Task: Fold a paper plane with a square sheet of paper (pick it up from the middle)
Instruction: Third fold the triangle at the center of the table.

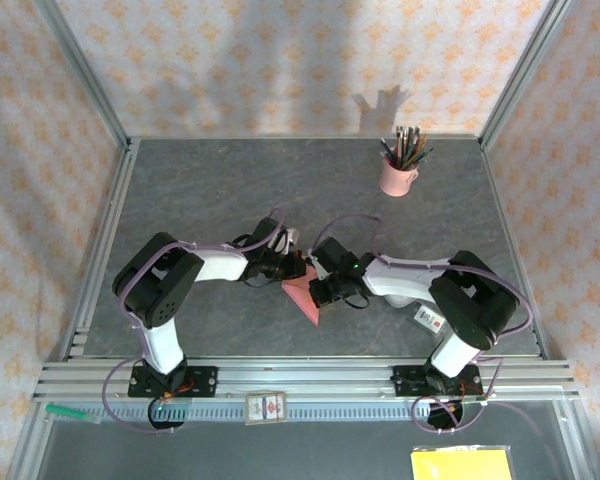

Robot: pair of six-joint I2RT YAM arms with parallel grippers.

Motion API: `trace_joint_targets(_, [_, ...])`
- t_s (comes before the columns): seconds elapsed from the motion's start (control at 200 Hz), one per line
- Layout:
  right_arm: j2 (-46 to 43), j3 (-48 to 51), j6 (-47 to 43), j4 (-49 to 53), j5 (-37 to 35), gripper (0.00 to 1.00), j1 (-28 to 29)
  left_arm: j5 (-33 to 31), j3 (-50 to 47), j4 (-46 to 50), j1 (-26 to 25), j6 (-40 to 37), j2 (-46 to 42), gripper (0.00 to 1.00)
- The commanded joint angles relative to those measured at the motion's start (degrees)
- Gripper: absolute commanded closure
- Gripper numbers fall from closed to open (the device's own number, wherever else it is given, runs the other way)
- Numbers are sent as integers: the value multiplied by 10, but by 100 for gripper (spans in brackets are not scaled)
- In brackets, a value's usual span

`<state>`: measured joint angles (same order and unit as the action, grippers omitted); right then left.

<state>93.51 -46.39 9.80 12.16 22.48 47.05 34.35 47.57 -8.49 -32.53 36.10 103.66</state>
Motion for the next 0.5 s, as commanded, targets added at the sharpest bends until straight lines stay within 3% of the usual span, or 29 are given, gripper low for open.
trace_joint_targets(0.0, [9, 9, -6, 8, -14, 100, -1, -24, -16, 44, -1, -9, 20, 98])
trace_joint_targets(0.215, [12, 16, -4, 13, -23, 100, -1, -24, -6, 53, -1, -11, 13, 97])
trace_joint_targets(0.495, [16, 28, 14, -1, -25, 100, -2, -26, 42, 85, 31, -15, -33, 86])
